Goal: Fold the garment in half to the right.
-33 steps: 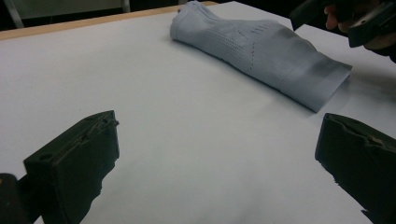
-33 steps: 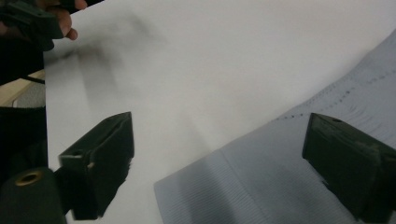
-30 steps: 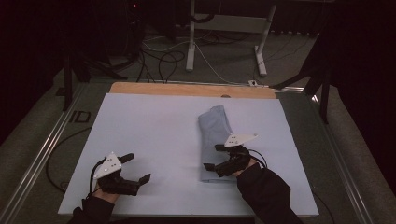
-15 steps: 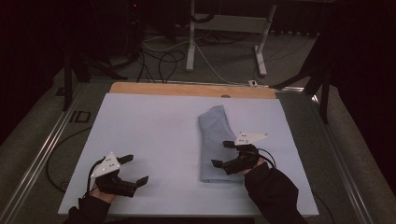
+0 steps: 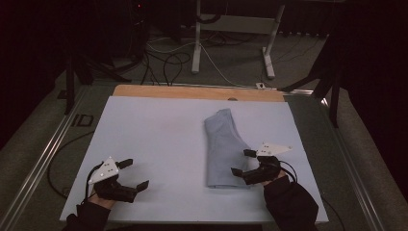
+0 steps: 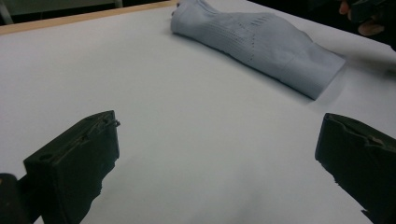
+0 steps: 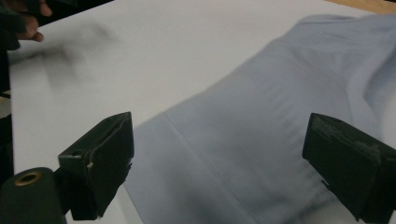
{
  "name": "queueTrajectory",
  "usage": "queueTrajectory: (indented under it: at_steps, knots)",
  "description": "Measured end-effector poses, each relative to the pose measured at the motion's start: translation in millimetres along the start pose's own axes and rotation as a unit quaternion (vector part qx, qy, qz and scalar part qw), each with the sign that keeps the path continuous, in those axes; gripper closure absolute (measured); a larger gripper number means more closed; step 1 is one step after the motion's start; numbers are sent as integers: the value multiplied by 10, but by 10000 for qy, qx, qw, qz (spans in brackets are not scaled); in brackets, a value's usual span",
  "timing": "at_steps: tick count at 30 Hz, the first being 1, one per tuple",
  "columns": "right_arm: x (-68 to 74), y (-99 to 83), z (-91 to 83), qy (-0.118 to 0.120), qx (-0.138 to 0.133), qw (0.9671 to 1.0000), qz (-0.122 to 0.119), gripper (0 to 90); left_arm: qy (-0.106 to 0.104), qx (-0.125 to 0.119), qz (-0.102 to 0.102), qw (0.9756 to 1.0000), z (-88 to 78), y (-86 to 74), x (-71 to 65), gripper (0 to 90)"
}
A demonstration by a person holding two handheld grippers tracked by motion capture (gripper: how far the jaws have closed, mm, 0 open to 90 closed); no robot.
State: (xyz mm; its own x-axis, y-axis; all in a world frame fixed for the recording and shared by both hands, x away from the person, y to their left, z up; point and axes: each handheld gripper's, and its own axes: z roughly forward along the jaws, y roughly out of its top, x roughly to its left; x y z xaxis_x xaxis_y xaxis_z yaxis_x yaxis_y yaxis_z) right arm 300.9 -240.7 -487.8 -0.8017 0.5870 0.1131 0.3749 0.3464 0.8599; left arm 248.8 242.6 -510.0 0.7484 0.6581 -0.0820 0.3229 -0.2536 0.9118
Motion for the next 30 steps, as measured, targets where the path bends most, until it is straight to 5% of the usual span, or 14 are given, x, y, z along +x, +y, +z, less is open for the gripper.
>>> queueTrajectory:
  at_steps: [30]
  knots:
    - [-43, -585, -380, -906, 38, 9952, 377, 88, 349, 82, -160, 9992, -179, -157, 56, 6]
